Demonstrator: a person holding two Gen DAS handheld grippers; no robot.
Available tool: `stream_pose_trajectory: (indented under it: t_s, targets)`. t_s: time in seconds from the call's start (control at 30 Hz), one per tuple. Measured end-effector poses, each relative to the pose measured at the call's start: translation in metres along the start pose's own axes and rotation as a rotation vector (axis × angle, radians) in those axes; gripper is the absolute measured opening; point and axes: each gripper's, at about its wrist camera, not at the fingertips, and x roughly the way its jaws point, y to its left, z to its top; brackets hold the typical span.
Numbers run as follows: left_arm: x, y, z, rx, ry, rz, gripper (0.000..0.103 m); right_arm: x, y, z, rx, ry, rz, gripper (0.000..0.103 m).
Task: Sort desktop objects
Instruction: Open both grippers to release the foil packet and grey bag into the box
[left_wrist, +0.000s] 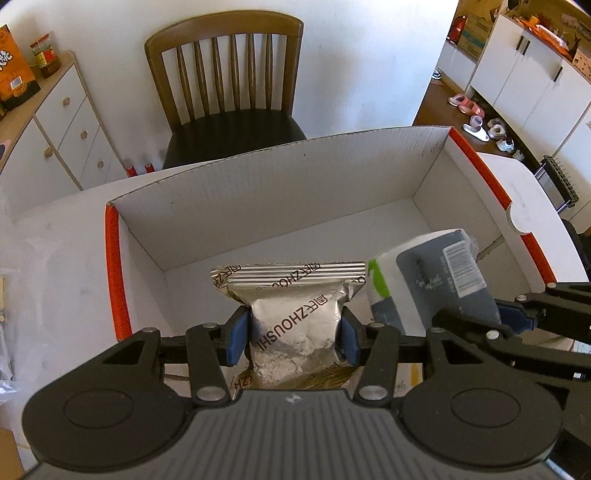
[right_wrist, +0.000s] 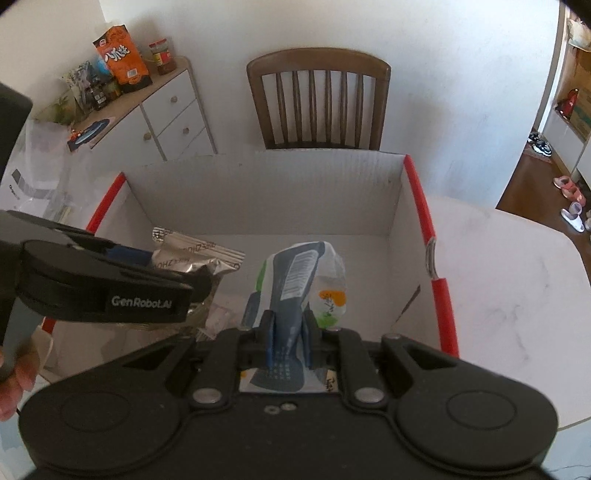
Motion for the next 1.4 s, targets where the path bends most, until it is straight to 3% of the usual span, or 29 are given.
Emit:
stream_pose_trajectory:
  t_s: [0.1, 0.17, 0.23, 0.37, 0.47, 1.03, 1.4]
  targets:
    - [-0.003, 0.001, 0.002, -0.024, -0.003, 0.005, 0.052, -0.003, -0.001, 0.0, -0.001, 0.004, 0.002, 0.019]
    - [-0.009, 0.003, 0.004, -0.038, -0.02, 0.001, 0.063, -0.006, -0.003, -0.002, -0.002, -0.003, -0.003, 0.024]
    - [-0.017, 0.004, 0.006, -0.045, -0.037, -0.007, 0.066, -0.009, -0.006, 0.0, 0.004, -0.002, 0.007, 0.028]
    - [-0.036, 0.005, 0.009, -0.062, -0.066, -0.027, 0.066, -0.025, -0.009, -0.001, -0.002, -0.026, 0.024, 0.044]
    - [-0.053, 0.006, 0.007, -0.063, -0.089, -0.046, 0.066, -0.043, -0.01, -0.002, -0.013, -0.055, 0.032, 0.051]
    - [-0.156, -0.017, -0.053, -0.035, -0.172, -0.108, 0.066, -0.141, -0.009, -0.035, -0.057, -0.132, 0.076, 0.054]
    - [-0.192, -0.028, -0.102, -0.036, -0.184, -0.14, 0.066, -0.186, -0.011, -0.075, -0.065, -0.143, 0.109, 0.059]
